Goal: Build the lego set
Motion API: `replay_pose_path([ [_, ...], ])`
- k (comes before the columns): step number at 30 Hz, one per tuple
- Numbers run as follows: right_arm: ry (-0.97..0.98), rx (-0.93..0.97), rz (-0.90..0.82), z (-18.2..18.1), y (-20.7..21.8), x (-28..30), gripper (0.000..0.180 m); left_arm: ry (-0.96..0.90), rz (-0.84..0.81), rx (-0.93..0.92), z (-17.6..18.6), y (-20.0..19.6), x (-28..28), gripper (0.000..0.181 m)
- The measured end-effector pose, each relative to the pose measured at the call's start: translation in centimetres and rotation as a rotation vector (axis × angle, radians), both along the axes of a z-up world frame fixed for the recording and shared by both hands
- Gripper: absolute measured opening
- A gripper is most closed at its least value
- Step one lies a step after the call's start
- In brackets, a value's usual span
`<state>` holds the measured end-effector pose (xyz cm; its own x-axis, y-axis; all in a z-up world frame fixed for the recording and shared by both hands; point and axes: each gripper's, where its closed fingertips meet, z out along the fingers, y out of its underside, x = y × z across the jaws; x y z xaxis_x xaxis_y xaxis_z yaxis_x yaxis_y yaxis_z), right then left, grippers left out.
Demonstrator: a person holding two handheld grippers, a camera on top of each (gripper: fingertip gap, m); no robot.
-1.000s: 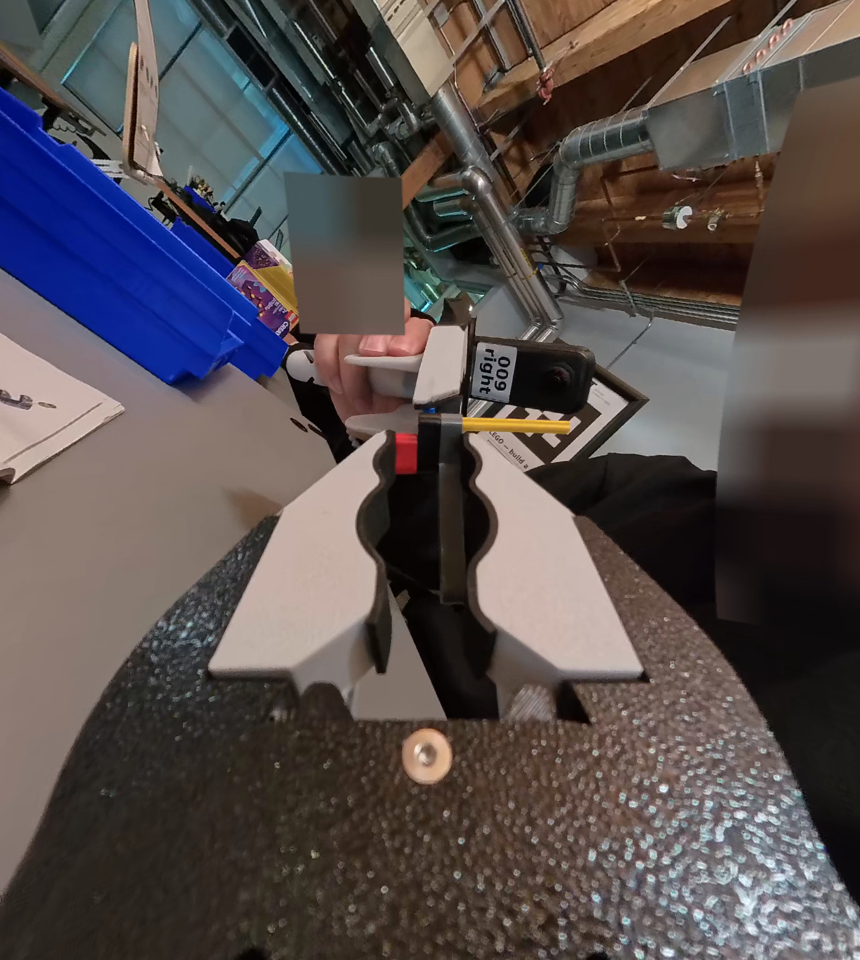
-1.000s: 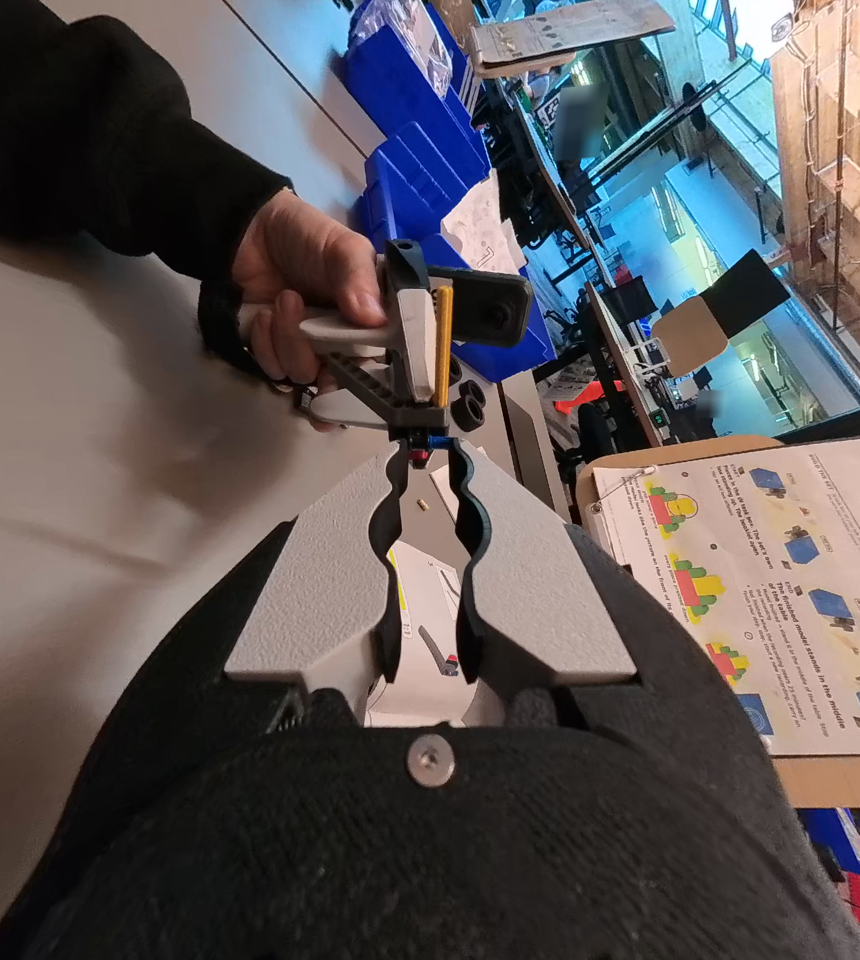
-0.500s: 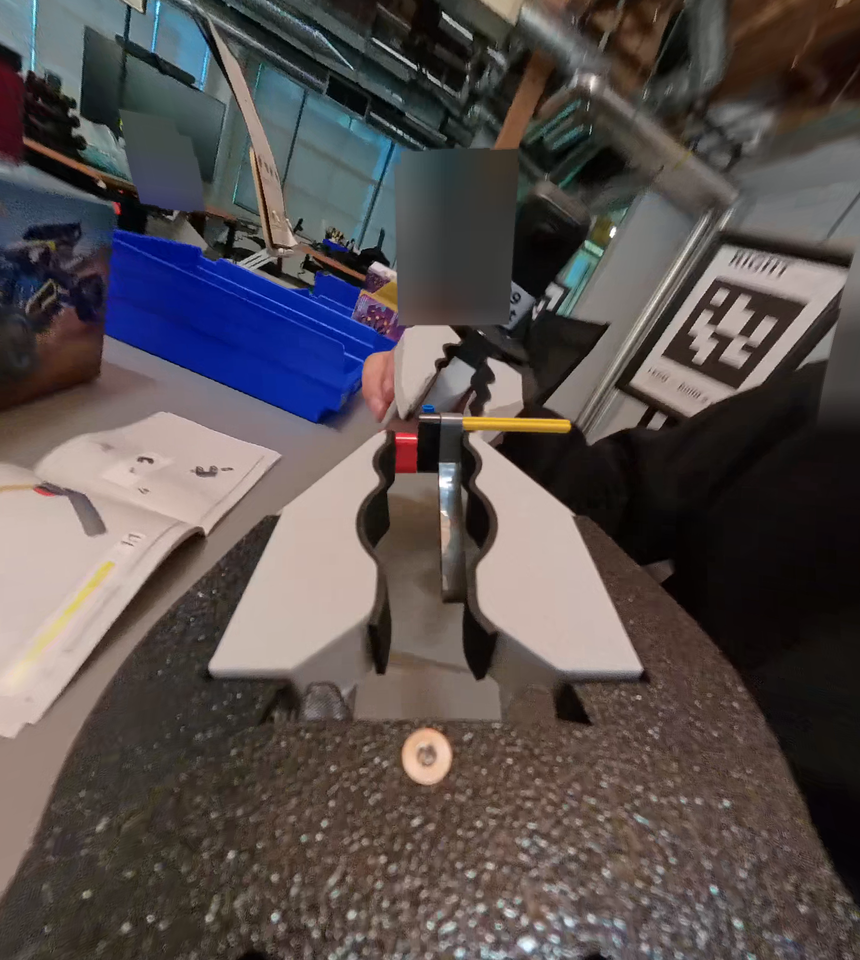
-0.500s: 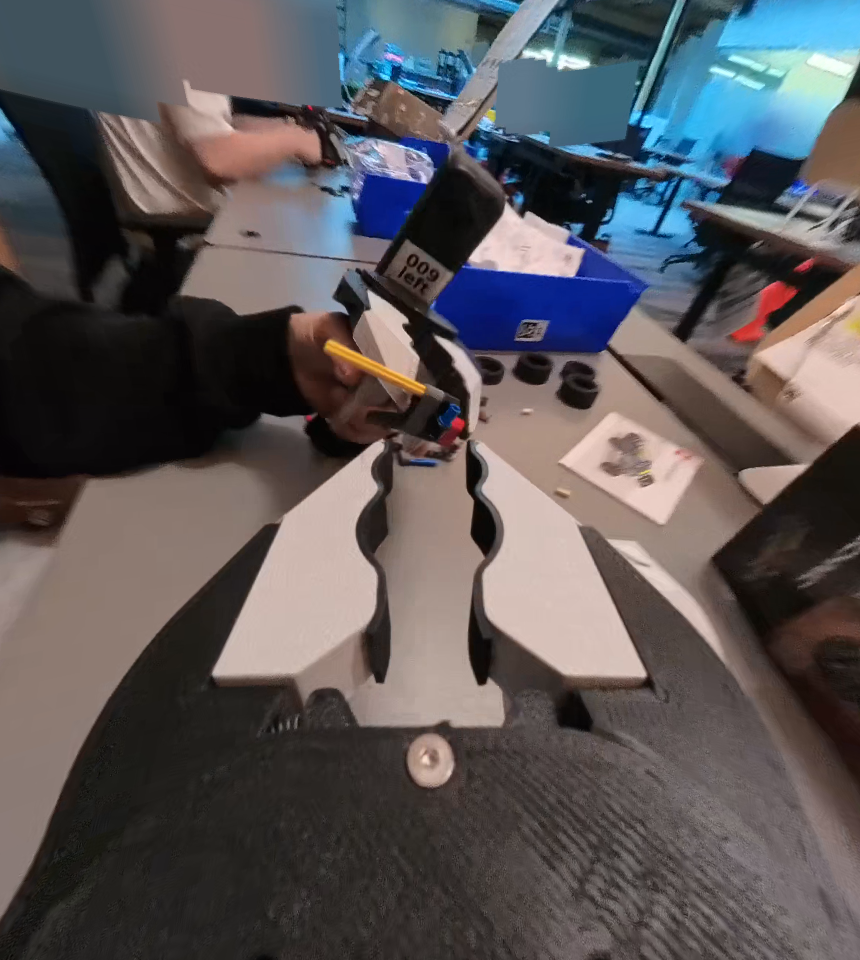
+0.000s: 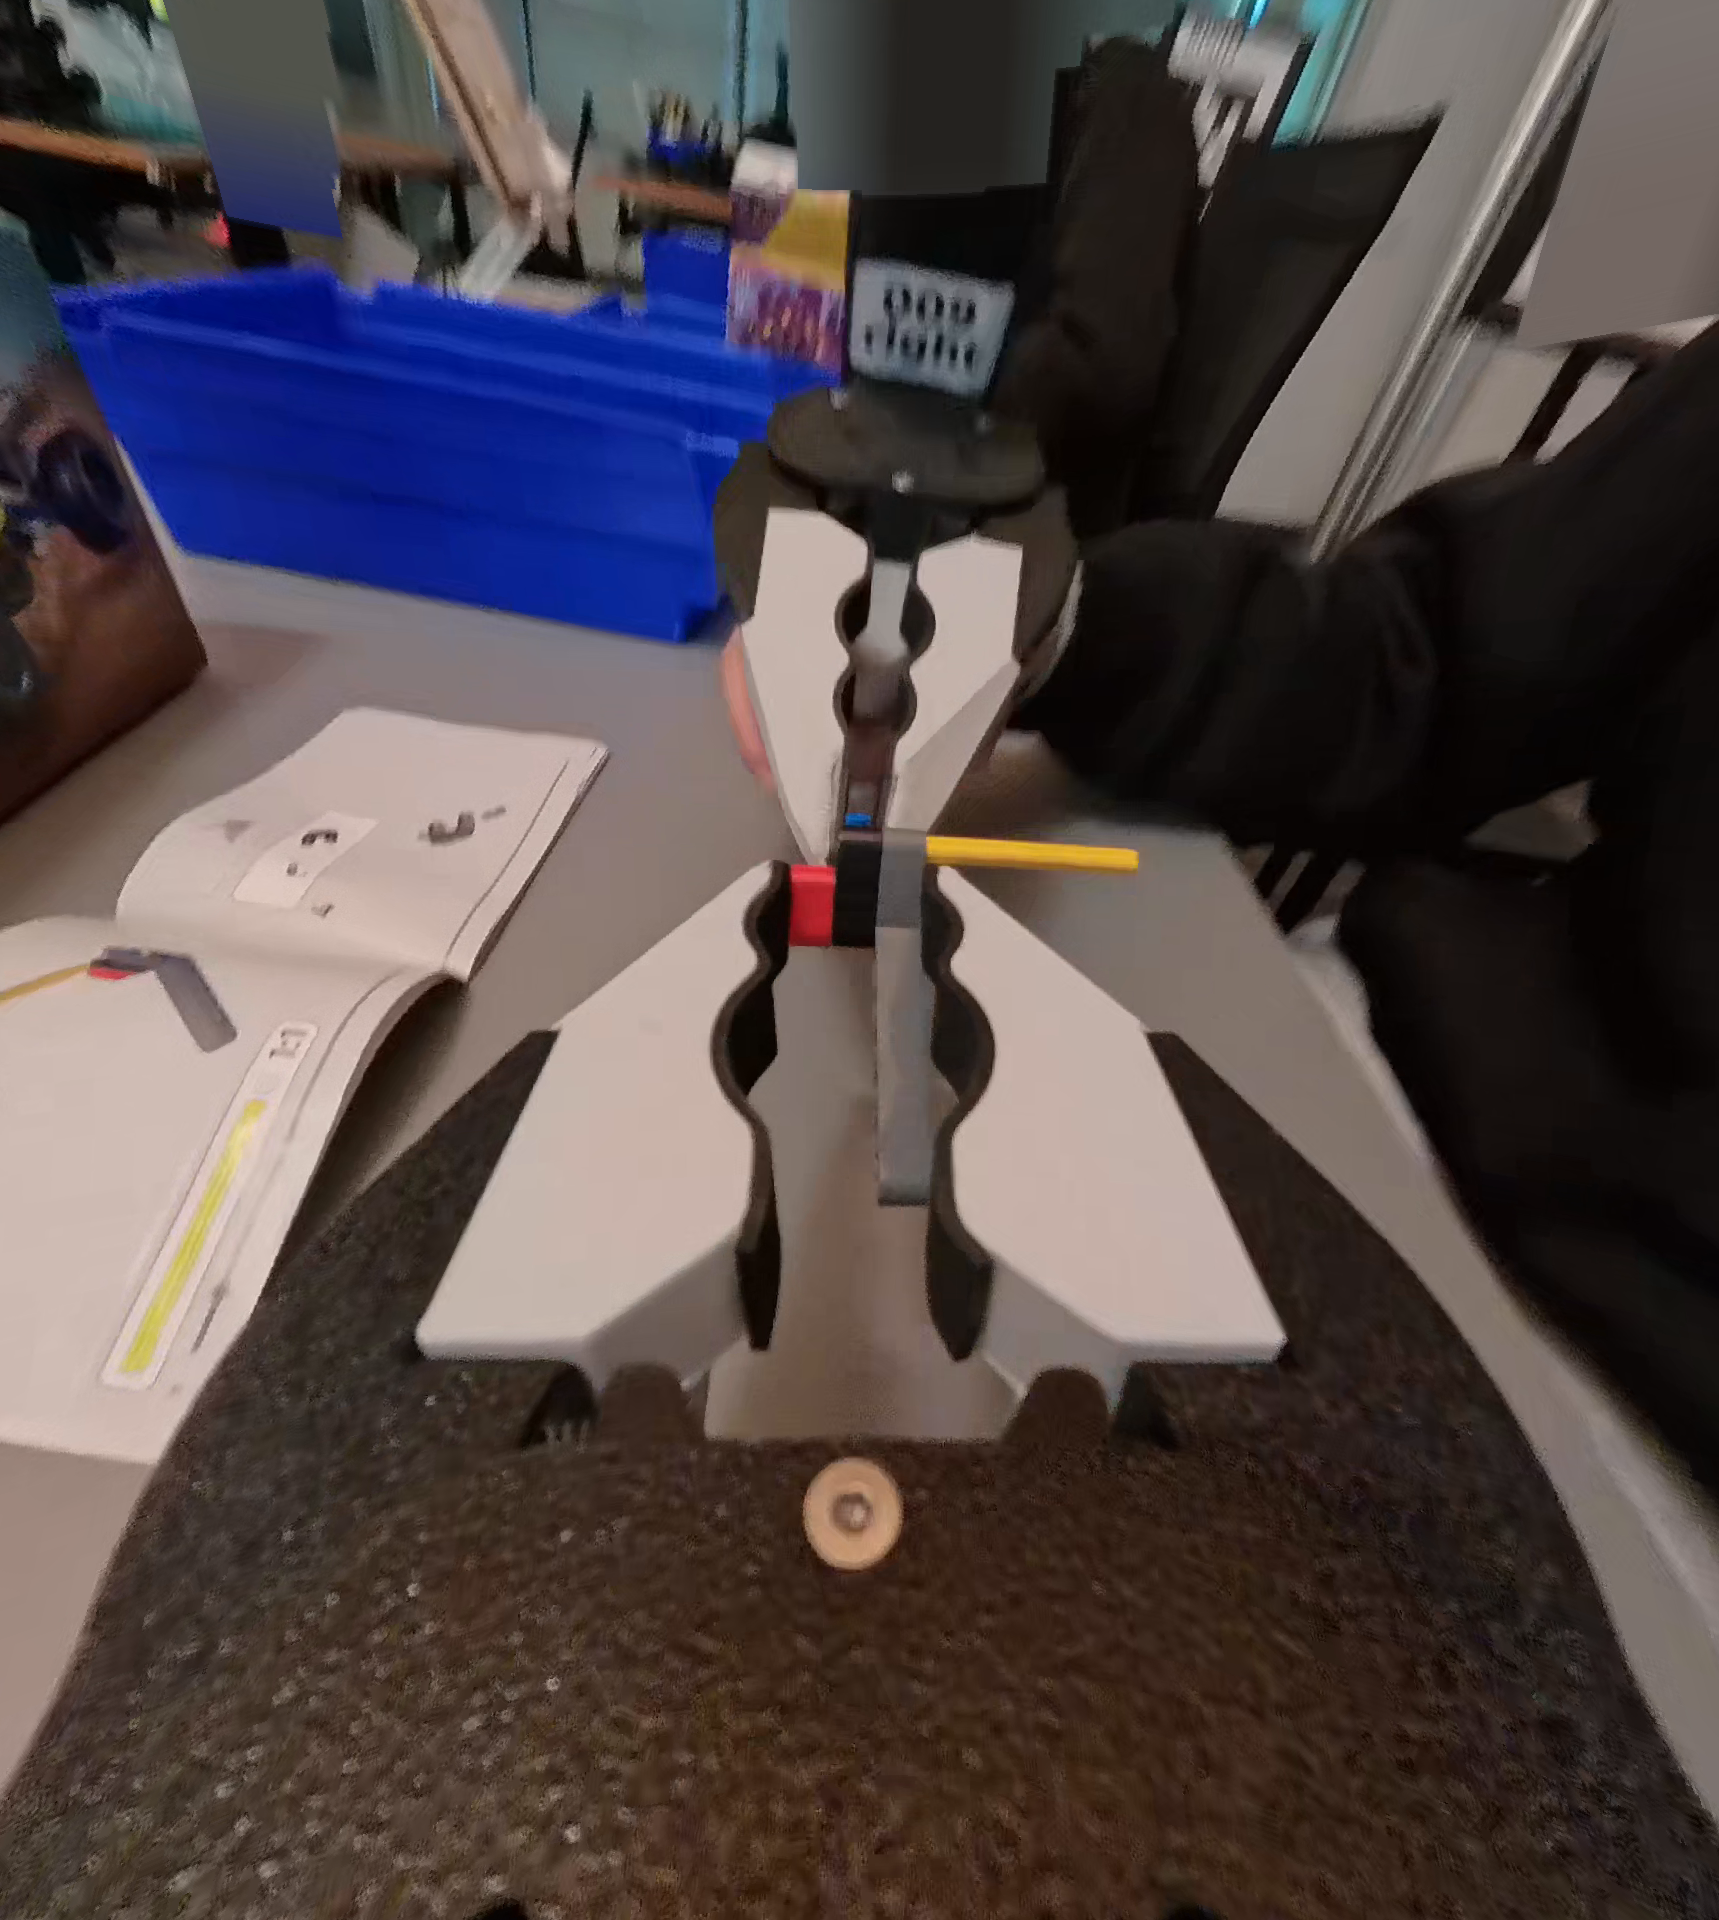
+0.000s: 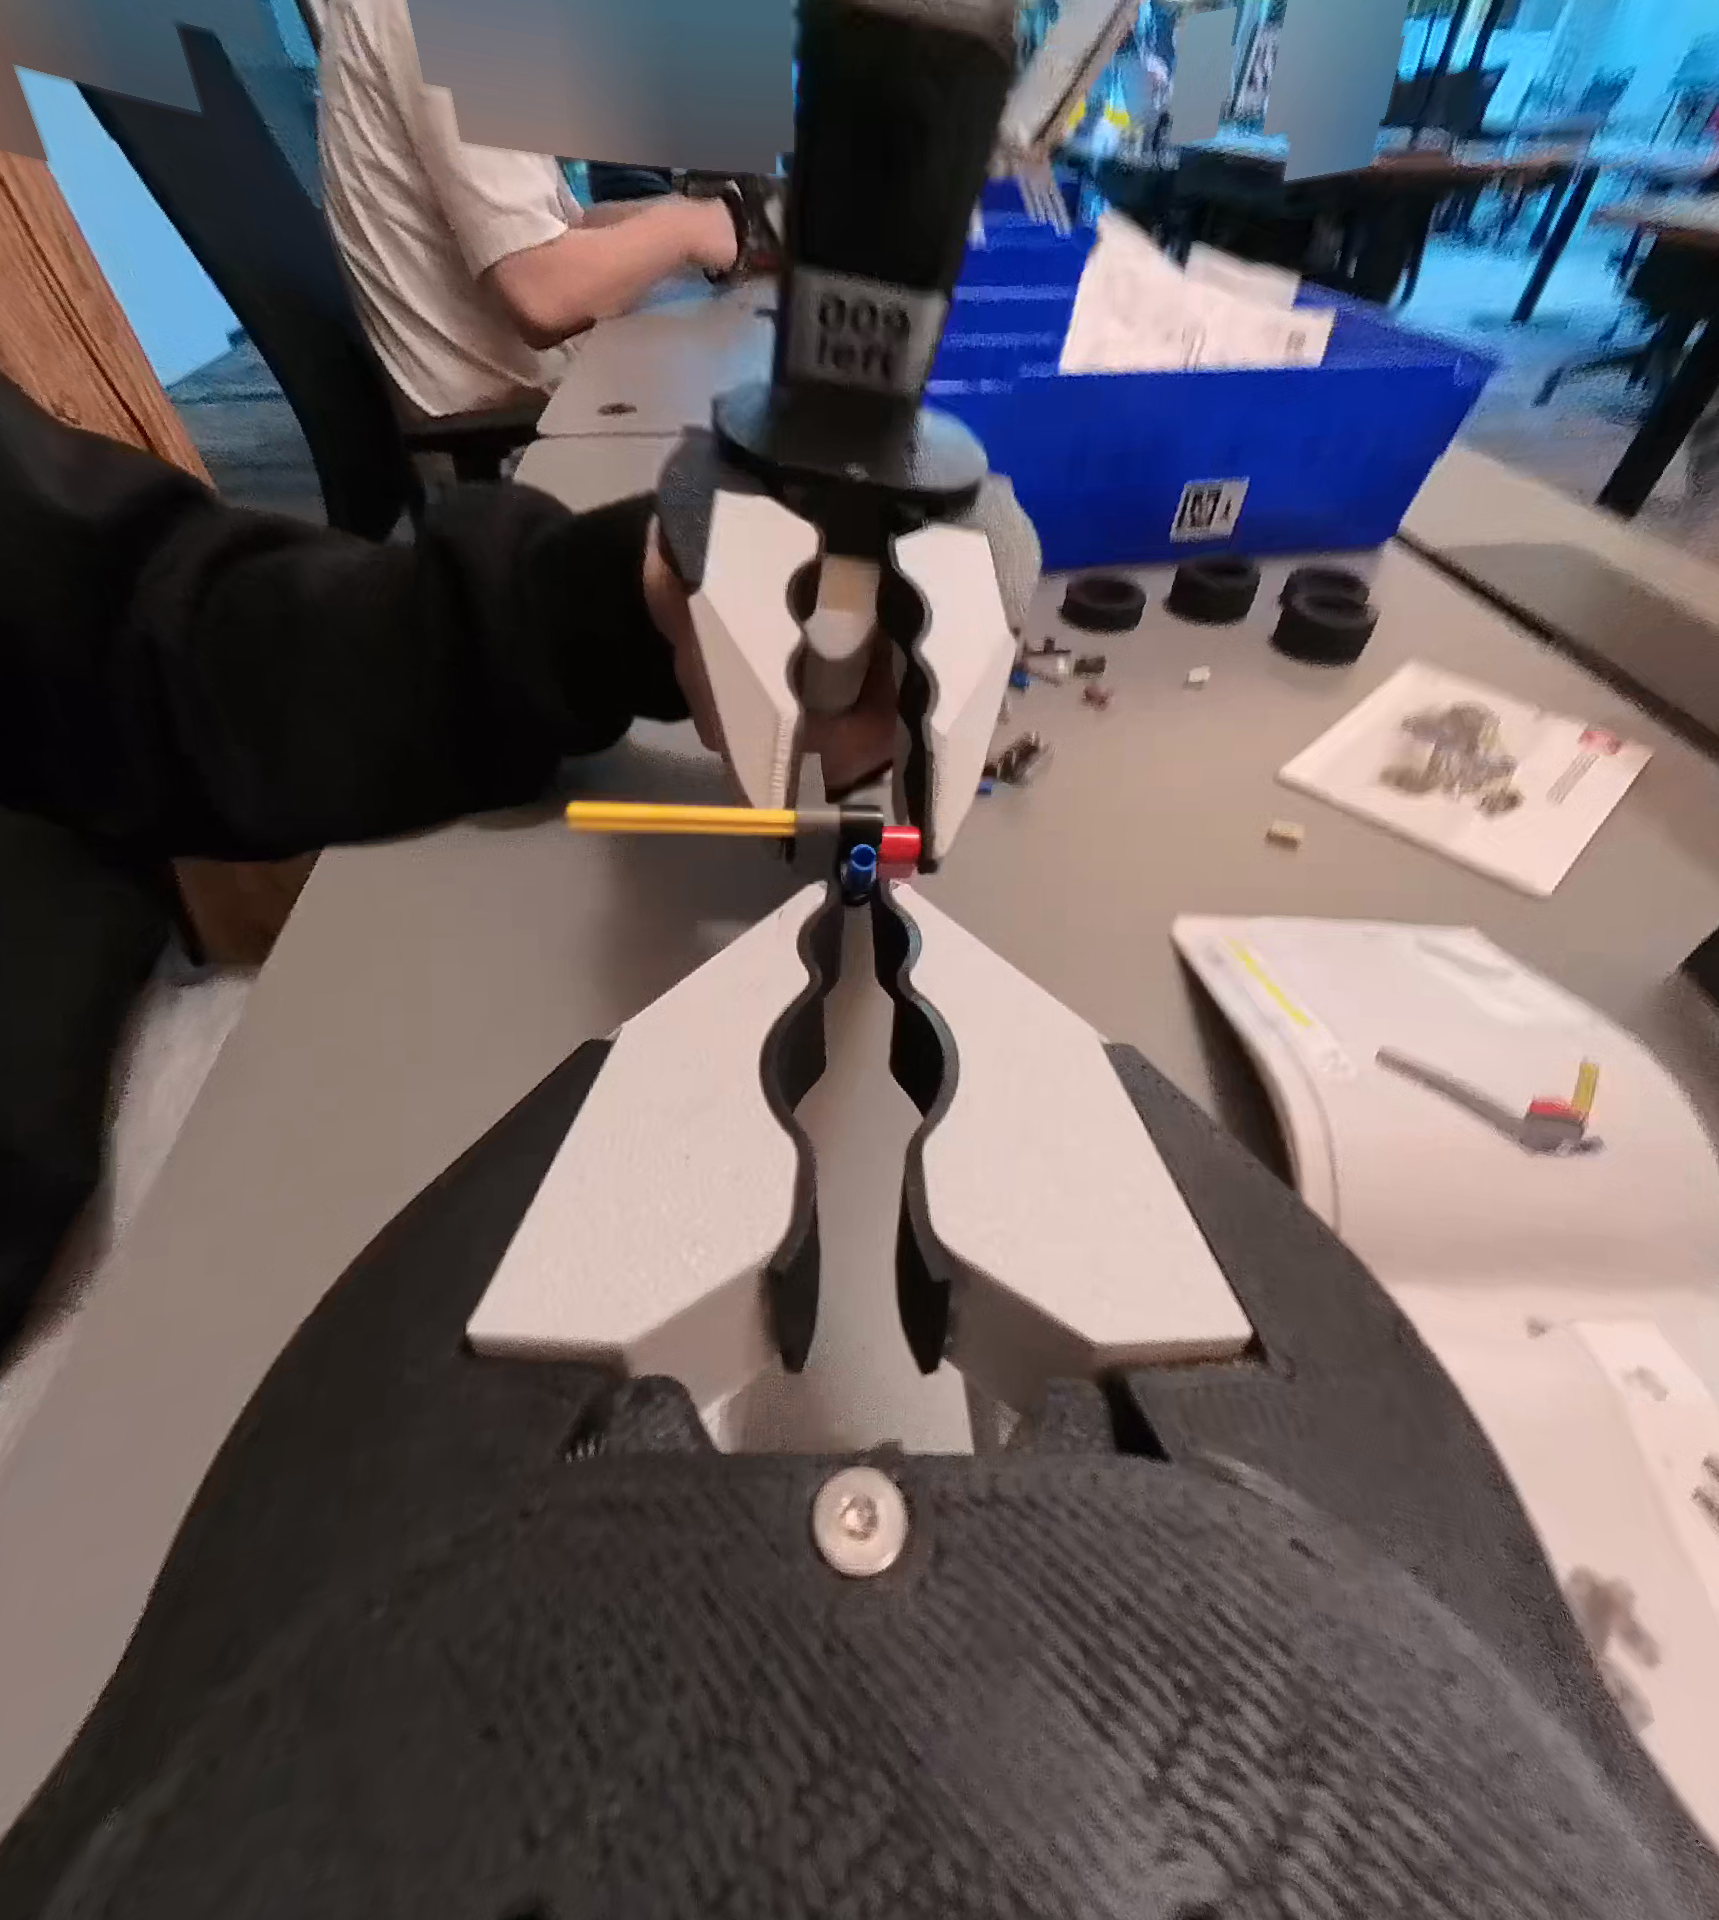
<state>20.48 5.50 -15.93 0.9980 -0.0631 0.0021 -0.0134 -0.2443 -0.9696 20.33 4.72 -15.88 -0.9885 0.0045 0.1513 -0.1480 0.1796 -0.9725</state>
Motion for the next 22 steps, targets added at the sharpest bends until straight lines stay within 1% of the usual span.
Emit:
replay_pose_path([
  [4, 0.21, -0.064, 0.002, -2.7, -0.9, 0.4, 0.003, -0.131, 0.044, 0.29, -4.5, -0.5, 0.5, 0.029],
  [5, 0.282, -0.113, 0.008, -3.7, -1.2, 0.4, 0.003, -0.142, 0.052, 0.346, -5.4, -0.6, 0.6, 0.03],
  [6, 0.313, -0.152, -0.004, -4.6, -1.4, 0.6, 0.003, -0.152, 0.073, 0.398, -6.2, -0.7, 1.0, 0.031],
  [9, 0.418, -0.236, -0.028, -6.5, -1.8, 0.9, 0.003, -0.175, 0.094, 0.495, -7.7, -1.0, 1.3, 0.036],
  [13, 0.453, -0.216, -0.141, -6.7, -2.3, 2.8, 0.003, -0.174, 0.113, 0.618, -9.3, -0.3, 1.5, 0.031],
  [14, 0.463, -0.22, -0.166, -6.9, -2.4, 3.2, 0.003, -0.17, 0.125, 0.643, -9.5, -0.1, 1.7, 0.031],
  [18, 0.457, -0.259, -0.226, -7.6, -2.8, 3.9, 0.004, -0.106, 0.126, 0.651, -9.7, 0.3, 1.6, 0.009],
  [22, 0.45, -0.271, -0.224, -7.8, -2.7, 3.8, 0.004, -0.032, 0.145, 0.645, -9.7, 0.2, 1.6, 0.007],
])
